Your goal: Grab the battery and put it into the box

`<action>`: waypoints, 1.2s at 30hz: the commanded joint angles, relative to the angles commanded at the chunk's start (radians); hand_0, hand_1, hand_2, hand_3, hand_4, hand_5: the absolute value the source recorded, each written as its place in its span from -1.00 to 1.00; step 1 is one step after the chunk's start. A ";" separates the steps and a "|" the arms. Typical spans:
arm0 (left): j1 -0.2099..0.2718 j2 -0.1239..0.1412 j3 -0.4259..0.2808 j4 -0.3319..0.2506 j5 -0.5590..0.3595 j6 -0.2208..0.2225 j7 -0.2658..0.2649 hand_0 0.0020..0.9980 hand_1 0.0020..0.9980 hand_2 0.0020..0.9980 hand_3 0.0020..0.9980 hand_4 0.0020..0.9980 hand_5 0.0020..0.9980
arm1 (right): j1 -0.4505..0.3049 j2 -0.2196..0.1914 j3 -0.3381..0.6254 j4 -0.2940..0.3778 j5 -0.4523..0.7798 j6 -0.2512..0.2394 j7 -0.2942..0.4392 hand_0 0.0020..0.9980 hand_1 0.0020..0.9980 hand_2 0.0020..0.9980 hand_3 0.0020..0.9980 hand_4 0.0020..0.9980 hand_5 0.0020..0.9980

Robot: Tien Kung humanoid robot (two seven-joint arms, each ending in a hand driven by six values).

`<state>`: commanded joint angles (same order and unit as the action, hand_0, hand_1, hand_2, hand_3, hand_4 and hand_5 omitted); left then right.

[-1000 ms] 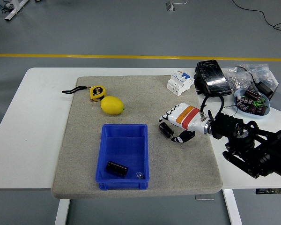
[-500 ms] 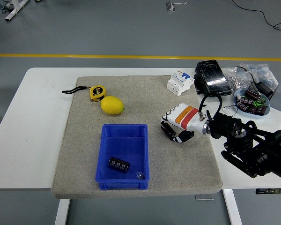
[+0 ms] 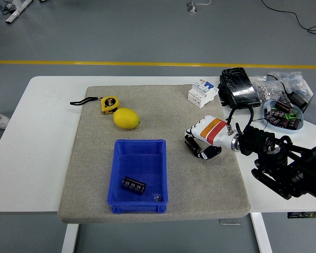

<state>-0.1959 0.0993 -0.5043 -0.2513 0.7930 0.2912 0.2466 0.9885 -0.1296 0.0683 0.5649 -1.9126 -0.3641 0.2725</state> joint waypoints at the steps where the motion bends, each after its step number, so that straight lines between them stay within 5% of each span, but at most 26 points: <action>1: 0.001 0.001 0.000 0.000 0.001 0.000 0.000 0.11 0.11 0.25 0.17 0.27 0.20 | 0.001 -0.003 -0.003 0.003 0.004 -0.003 -0.001 -0.14 0.02 0.15 0.18 0.46 -0.35; 36: 0.027 0.002 -0.017 0.003 0.021 -0.005 0.005 0.11 0.11 0.25 0.17 0.27 0.20 | 0.010 -0.044 -0.046 0.036 0.059 -0.051 -0.016 -0.20 -0.02 0.11 0.14 0.42 -0.31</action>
<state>-0.1692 0.1009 -0.5216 -0.2479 0.8139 0.2864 0.2513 0.9981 -0.1736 0.0224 0.6014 -1.8540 -0.4151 0.2569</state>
